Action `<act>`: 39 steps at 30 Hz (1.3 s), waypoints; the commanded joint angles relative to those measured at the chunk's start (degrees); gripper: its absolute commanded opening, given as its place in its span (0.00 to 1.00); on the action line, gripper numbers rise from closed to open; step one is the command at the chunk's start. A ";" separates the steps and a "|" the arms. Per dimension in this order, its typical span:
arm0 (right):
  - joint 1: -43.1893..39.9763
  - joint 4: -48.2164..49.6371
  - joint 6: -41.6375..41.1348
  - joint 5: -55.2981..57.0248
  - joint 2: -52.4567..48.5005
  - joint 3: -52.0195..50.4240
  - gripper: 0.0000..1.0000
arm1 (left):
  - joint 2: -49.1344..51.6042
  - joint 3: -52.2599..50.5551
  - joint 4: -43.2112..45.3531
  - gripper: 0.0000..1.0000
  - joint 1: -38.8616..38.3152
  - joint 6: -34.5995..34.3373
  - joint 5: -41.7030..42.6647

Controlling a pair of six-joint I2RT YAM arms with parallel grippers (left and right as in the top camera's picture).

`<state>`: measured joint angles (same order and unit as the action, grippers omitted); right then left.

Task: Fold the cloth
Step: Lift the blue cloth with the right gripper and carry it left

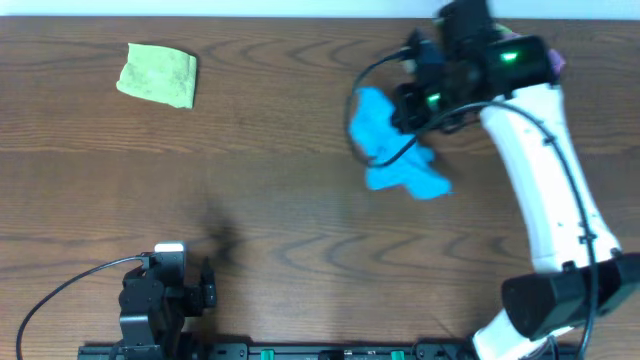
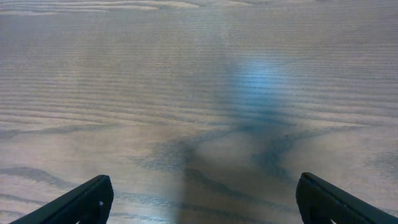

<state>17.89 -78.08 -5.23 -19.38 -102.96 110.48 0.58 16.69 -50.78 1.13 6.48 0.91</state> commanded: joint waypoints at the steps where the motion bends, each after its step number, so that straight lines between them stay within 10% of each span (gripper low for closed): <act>1: 5.90 0.02 -0.72 -1.73 1.49 0.57 0.01 | -0.37 -0.52 -3.37 0.95 0.35 1.22 1.05; 12: 19.32 5.90 -4.20 -1.92 1.11 0.28 0.01 | -0.37 -0.52 -3.37 0.95 0.35 1.22 1.05; 39: 5.51 37.05 -0.28 17.68 -20.55 0.24 0.01 | -0.37 -0.52 -3.37 0.96 0.35 1.22 1.05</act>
<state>25.23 -43.20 -6.26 -8.86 -123.28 110.48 0.58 16.69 -50.78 1.13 6.48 0.91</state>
